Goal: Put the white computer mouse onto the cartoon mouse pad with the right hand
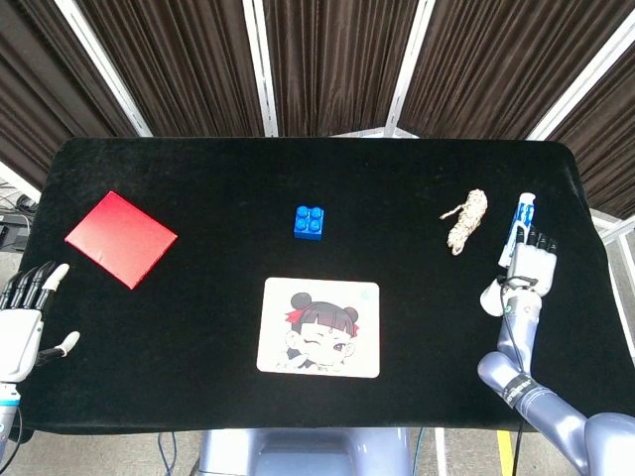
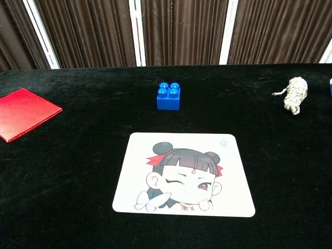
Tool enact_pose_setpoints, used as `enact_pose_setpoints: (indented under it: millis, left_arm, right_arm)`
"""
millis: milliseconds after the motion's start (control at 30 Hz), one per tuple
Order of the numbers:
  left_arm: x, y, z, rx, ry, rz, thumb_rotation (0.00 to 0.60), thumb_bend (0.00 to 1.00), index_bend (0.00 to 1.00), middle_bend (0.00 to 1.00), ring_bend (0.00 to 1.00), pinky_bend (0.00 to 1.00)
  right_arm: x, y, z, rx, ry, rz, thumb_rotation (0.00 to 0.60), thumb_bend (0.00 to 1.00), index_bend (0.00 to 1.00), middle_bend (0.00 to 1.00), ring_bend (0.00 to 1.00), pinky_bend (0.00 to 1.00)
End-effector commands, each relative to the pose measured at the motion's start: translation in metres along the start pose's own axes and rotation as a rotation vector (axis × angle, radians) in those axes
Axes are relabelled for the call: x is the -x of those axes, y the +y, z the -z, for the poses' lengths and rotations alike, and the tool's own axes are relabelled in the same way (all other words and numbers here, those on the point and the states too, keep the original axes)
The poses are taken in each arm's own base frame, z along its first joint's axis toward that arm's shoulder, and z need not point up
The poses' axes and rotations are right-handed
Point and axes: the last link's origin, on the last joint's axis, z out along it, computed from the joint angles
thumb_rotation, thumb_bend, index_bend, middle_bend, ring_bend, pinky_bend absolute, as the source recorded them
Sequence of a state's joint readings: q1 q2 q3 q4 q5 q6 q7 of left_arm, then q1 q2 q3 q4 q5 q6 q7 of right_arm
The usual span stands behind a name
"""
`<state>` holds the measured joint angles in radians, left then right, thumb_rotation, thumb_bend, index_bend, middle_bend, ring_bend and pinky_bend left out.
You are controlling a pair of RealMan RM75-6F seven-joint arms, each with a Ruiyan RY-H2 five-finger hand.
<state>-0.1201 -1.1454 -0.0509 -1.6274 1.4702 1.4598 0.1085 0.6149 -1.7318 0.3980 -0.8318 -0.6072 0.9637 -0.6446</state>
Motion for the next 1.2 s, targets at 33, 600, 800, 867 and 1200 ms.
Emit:
enact_pose_setpoints:
  millis: [33,600,800,867,1200]
  left_arm:
    - [0.0,0.0,0.0,0.0,0.0,0.0,0.6,0.23,0.0,0.0,0.0,0.0]
    - [0.0,-0.001,0.0,0.001,0.0,0.008,0.6,0.23,0.0,0.0,0.0,0.0]
    - [0.0,0.0,0.0,0.003,0.0,0.006,0.6,0.23,0.0,0.0,0.0,0.0]
    - [0.0,0.0,0.0,0.003,-0.001,0.006,0.6,0.23,0.0,0.0,0.0,0.0]
    - [0.0,0.0,0.0,0.007,-0.002,0.003,0.6,0.23,0.0,0.0,0.0,0.0]
  right_arm:
    - [-0.002,0.001,-0.001,0.0,0.005,-0.005,0.6,0.18,0.04,0.0,0.0,0.0]
    - [-0.064,-0.001,0.017,-0.358,0.148,0.057,0.6,0.06,0.04,0.01,0.0,0.0]
    - [-0.072,0.011,0.024,-0.483,0.138,0.142,0.6,0.04,0.04,0.02,0.0,0.0]
    - [-0.071,0.015,0.028,-0.526,0.132,0.186,0.6,0.03,0.05,0.02,0.0,0.0]
    - [-0.051,0.033,0.058,-0.69,0.091,0.299,0.6,0.03,0.11,0.05,0.0,0.0]
